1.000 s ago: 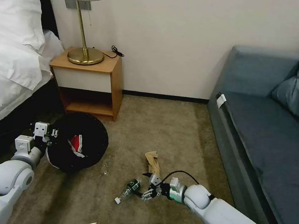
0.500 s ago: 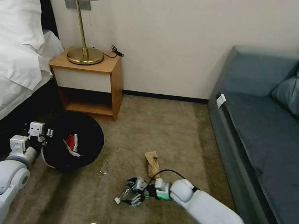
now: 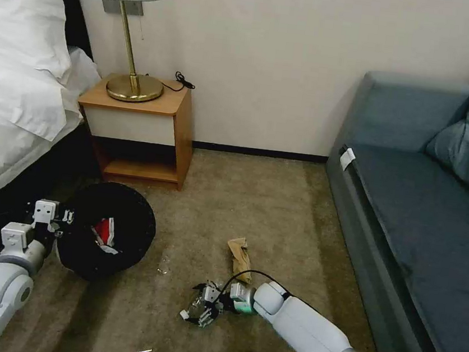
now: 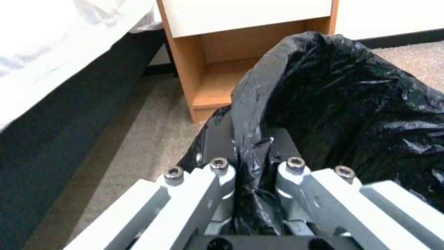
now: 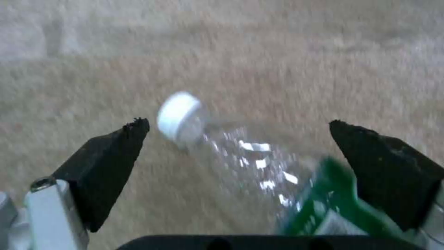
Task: Pick up the trash bin, then pick up the garbage on the floor and place it into the trash bin.
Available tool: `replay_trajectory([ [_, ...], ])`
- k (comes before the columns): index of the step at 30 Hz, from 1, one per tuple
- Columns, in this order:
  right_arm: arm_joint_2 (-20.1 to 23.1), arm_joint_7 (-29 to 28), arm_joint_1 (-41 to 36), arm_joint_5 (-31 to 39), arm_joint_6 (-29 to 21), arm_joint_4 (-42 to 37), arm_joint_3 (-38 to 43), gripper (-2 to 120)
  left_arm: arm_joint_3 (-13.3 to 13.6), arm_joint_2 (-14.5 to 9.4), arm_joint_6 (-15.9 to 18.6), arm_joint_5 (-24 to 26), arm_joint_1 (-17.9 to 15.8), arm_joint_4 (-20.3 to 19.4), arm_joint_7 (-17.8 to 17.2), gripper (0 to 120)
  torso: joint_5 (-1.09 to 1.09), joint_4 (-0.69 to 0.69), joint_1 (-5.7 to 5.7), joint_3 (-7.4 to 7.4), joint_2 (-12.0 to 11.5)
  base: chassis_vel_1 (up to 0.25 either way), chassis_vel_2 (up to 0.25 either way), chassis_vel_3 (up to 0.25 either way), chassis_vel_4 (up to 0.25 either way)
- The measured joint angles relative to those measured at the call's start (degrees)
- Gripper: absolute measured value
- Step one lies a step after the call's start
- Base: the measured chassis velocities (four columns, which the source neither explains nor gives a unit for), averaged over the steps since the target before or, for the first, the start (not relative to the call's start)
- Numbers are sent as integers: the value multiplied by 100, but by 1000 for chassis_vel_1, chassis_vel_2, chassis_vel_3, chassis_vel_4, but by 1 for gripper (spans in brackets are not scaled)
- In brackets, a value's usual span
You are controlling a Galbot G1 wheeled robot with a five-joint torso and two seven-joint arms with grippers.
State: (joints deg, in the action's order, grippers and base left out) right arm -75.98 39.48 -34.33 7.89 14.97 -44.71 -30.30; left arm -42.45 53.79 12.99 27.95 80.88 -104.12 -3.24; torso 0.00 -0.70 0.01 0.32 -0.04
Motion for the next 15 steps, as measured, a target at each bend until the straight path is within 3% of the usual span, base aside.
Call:
replay_trajectory([
  [15,-154,49,50,-45,249,635,202,100,62,-2,-24,12,-59,50,-6,6,0,0,-1,0,0,0,0,0,0],
])
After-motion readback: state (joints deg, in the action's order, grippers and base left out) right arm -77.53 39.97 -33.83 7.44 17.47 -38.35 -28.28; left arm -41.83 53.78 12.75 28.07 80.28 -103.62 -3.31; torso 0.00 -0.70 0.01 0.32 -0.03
